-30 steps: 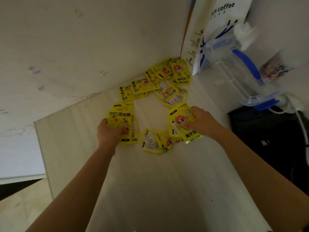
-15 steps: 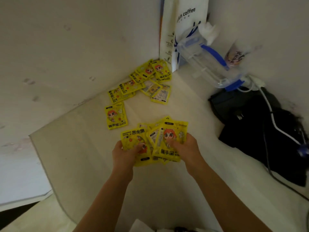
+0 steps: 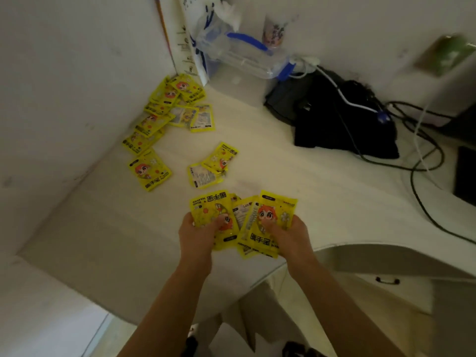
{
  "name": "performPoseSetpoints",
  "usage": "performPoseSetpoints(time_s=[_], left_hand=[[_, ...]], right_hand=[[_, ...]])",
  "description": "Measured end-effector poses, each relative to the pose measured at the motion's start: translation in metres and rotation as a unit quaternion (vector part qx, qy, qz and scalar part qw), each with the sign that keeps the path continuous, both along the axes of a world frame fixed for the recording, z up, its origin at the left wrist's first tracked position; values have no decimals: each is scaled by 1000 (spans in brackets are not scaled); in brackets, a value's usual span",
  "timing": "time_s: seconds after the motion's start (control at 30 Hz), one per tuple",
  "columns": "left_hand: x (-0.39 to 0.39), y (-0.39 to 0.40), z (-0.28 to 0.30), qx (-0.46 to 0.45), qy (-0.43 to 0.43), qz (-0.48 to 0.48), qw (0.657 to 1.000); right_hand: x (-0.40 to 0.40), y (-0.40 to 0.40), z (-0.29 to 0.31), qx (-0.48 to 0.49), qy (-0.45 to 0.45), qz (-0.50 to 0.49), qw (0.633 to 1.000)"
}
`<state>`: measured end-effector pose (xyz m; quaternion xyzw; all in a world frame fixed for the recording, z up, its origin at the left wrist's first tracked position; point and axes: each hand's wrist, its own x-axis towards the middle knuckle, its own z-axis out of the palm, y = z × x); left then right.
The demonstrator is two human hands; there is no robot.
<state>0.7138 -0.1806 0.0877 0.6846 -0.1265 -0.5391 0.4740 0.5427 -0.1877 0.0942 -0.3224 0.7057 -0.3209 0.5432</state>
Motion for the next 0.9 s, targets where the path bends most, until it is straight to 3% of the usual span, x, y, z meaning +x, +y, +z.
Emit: performPoseSetpoints(time_s=[0.47,0.67,0.9], left_hand=[[-114,62,-2,-27,-27,-220,975],[-182,117,-6,-35,-60,-318,945],[-274,210,-13,-28,-34,-382,923]], right_hand=[[-102,135,15,-22,23,-200,979],[-161,216,9,-18,20,-279,960],[-236,327,-2,0,2,-362,932]])
